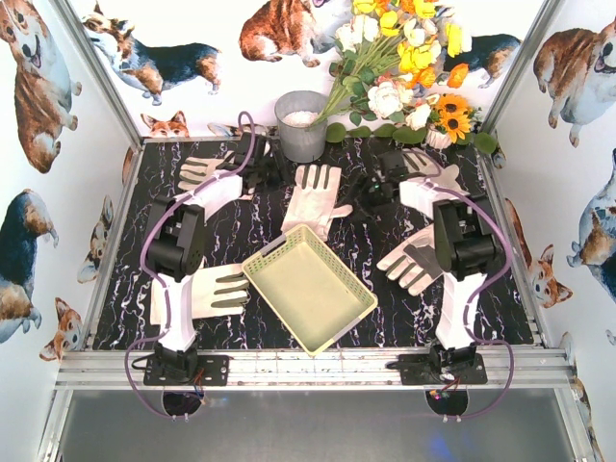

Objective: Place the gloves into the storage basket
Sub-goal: Pick up the glove from the center of the board.

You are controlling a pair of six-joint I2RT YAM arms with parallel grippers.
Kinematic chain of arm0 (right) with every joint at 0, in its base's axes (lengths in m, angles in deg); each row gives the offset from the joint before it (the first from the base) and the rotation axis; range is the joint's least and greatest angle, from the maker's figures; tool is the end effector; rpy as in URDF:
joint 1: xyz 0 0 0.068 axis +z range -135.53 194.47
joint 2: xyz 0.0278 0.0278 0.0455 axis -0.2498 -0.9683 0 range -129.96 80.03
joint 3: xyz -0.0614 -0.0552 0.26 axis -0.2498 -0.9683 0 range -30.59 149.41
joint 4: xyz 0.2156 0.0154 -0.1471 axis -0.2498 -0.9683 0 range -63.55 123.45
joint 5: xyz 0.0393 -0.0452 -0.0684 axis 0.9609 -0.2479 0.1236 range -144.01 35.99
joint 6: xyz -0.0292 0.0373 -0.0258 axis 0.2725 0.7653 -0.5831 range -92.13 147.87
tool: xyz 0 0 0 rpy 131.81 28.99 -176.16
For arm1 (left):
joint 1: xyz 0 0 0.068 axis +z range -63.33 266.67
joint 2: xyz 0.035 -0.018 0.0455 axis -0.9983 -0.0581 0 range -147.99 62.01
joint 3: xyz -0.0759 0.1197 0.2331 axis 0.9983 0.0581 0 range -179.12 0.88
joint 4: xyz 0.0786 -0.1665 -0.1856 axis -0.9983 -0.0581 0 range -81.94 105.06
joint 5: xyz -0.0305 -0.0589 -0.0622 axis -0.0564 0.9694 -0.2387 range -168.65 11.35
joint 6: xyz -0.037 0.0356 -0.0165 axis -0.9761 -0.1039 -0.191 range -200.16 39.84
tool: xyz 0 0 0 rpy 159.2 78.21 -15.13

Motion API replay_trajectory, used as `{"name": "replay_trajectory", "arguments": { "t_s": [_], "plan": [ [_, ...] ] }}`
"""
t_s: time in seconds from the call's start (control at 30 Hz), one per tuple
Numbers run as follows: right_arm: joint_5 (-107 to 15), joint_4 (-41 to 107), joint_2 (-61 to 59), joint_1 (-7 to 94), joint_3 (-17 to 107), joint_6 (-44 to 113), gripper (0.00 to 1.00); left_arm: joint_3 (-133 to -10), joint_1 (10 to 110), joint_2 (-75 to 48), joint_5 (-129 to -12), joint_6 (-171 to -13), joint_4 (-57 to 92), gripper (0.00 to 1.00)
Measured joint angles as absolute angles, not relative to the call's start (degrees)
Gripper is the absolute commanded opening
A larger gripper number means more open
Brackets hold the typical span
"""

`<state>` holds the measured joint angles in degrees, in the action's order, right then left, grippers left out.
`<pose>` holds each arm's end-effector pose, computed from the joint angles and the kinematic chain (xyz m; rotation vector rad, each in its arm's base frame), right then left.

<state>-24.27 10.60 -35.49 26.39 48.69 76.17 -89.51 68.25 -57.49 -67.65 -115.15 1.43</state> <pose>0.4080 0.1041 0.1653 0.6680 2.6814 1.0153 0.4468 -0.1559 0.2025 -0.2457 2.3899 -0.6785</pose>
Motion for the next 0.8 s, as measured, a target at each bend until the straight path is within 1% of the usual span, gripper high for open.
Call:
{"name": "replay_trajectory", "arguments": {
  "t_s": [0.2, 0.27, 0.33, 0.4, 0.53, 0.6, 0.67, 0.8],
  "plan": [
    [-23.2, 14.2, -39.1, 28.2, 48.7, 80.8, 0.62, -90.0, 69.1, -62.4, -63.0, -116.1, 1.4, 0.54],
    [-23.2, 14.6, -39.4, 28.2, 48.7, 81.6, 0.58, -89.8, 69.1, -63.8, -61.4, -116.9, 1.7, 0.49],
    [-23.1, 15.4, -39.7, 27.9, 48.7, 82.0, 0.55, -89.7, 69.1, -64.4, -59.8, -117.9, 2.5, 0.46],
    [-22.9, 15.9, -40.4, 27.9, 48.8, 82.2, 0.50, -89.7, 69.1, -64.7, -58.6, -118.7, 3.5, 0.39],
    [-21.7, 16.3, -41.7, 27.8, 49.6, 82.5, 0.49, -89.2, 69.2, -65.5, -56.7, -119.5, 4.5, 0.29],
    [-21.0, 17.3, -42.1, 27.9, 49.7, 82.7, 0.48, -88.6, 69.2, -65.5, -56.1, -119.7, 5.0, 0.27],
    [-20.3, 18.3, -42.5, 27.9, 49.8, 83.1, 0.45, -87.7, 69.2, -65.5, -55.4, -120.1, 6.2, 0.22],
    [-18.4, 20.5, -44.2, 28.4, 50.6, 83.8, 0.42, -85.1, 69.4, -65.1, -54.5, -122.0, 9.8, 0.15]
  ]
}}
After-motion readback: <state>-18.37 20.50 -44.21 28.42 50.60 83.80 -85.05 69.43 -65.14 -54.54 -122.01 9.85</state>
